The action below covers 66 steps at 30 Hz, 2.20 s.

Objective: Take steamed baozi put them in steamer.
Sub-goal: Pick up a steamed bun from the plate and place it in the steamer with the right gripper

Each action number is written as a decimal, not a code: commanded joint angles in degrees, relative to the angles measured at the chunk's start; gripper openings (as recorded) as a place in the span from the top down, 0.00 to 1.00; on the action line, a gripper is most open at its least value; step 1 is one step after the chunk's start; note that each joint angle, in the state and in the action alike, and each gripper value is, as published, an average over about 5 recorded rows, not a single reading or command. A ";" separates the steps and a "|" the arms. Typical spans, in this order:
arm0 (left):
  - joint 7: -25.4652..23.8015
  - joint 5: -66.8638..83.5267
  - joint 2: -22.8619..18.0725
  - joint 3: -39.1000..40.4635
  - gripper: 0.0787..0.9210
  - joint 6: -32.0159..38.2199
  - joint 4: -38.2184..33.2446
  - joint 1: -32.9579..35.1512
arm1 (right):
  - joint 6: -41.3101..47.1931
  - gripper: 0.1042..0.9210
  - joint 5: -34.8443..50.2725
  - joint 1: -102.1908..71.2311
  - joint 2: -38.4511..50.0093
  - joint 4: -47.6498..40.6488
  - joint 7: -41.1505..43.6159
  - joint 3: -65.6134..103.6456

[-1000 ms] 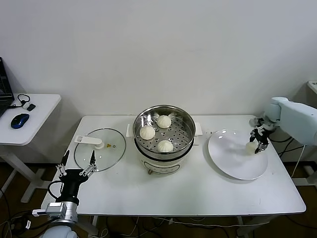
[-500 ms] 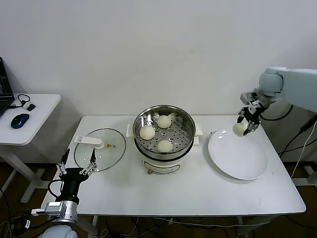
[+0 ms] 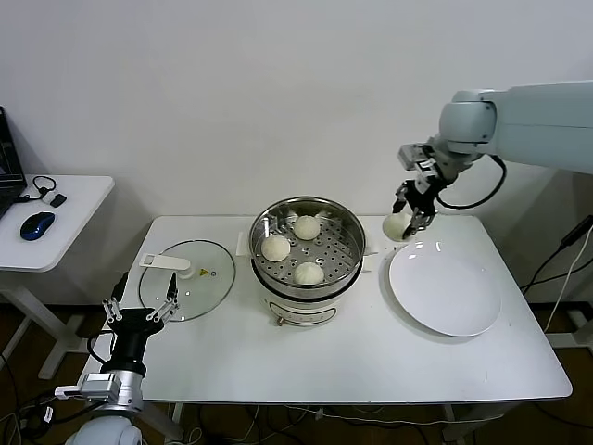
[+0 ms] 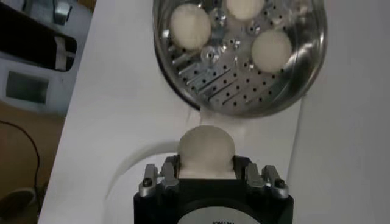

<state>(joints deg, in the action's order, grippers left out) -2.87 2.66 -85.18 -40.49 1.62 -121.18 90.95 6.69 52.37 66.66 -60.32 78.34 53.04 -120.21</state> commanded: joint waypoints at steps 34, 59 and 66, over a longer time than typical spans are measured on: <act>0.00 0.19 0.28 -0.83 0.12 0.53 1.13 0.32 | 6.96 0.41 -0.58 -21.65 -10.64 -12.63 -6.59 12.54; -0.16 0.35 0.76 -1.69 0.12 0.11 0.01 0.27 | 7.05 0.12 3.23 -13.22 -4.51 -7.55 -6.53 12.28; -0.16 0.32 1.00 -1.59 0.12 0.06 -0.31 0.39 | 7.68 0.12 3.56 -8.90 6.01 -1.18 -9.22 13.21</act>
<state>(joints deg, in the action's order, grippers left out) -3.03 3.00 -84.31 -42.16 1.69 -121.39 91.21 13.77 54.55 51.76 -65.52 70.19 46.33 -107.64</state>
